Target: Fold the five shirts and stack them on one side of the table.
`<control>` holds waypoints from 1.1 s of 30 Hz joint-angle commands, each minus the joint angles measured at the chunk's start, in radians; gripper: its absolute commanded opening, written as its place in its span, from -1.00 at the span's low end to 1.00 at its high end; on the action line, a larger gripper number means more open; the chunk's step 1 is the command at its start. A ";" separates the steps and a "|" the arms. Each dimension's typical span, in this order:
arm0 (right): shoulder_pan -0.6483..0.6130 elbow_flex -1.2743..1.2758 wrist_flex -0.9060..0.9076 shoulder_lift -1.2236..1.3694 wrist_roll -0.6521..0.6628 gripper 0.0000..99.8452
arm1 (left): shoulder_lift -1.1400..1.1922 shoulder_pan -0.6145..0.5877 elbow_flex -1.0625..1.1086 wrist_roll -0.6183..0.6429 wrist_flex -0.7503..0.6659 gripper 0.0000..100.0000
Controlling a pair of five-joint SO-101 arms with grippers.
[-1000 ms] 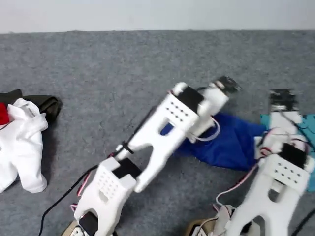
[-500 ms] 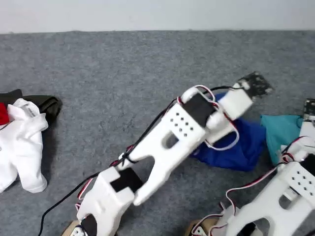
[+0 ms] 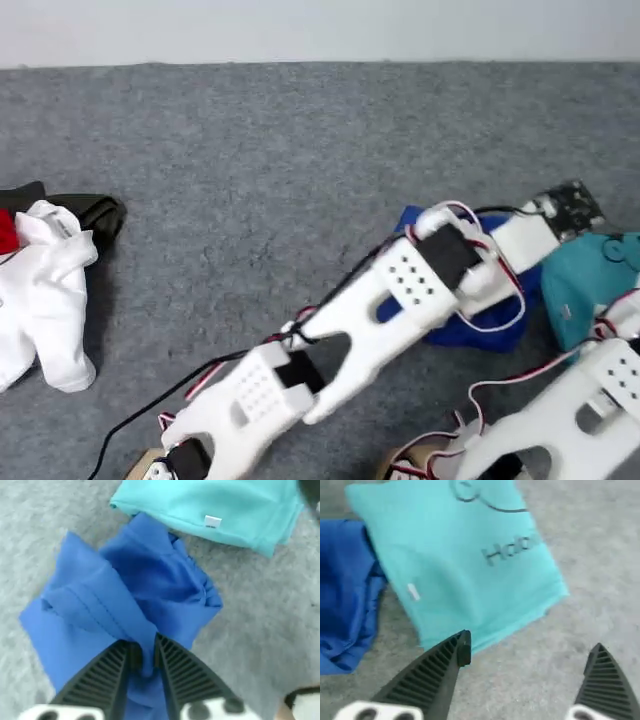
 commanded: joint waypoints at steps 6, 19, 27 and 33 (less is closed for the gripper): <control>0.081 -0.071 0.005 -0.031 0.011 -0.26 | 0.304 0.087 -0.441 -0.005 -0.017 -0.97; 0.081 -0.071 0.005 -0.031 0.011 -0.26 | 0.405 0.071 -0.532 -0.005 -0.110 -0.86; 0.081 -0.071 0.005 -0.031 0.011 -0.26 | 0.301 0.020 -0.532 -0.006 -0.149 -0.70; 0.073 -0.069 0.018 -0.031 0.009 -0.26 | 0.218 -0.018 -0.532 -0.011 -0.169 -0.70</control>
